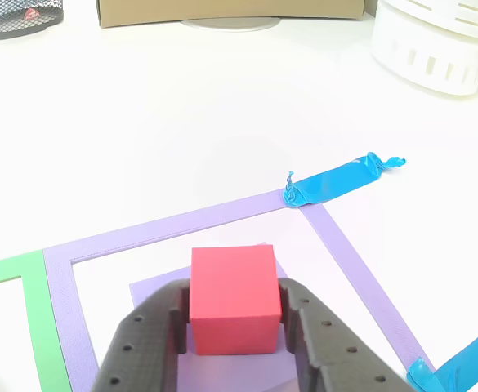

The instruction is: Tower of hanoi

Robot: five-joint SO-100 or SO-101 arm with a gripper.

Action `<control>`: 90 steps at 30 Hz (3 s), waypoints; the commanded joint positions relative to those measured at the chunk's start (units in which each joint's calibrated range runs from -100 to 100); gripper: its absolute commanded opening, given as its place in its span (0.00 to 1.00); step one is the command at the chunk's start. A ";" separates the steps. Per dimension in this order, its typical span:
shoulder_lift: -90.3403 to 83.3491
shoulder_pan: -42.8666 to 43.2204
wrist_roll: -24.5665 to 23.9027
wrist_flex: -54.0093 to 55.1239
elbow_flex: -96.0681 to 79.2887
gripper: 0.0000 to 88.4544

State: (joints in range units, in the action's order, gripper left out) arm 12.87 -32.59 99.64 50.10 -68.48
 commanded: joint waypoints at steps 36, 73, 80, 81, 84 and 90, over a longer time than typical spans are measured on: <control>-47.55 16.68 0.36 -143.14 79.48 0.01; -52.24 27.51 0.36 -47.83 -6.61 0.02; -46.18 27.03 0.36 -38.93 -9.25 0.02; -45.37 26.74 0.36 -37.63 -9.70 0.02; -42.95 26.26 0.36 -34.23 -10.79 0.02; -39.24 25.88 0.36 -30.34 -10.79 0.02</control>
State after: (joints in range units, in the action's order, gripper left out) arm -27.14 -6.85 99.64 16.89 -79.81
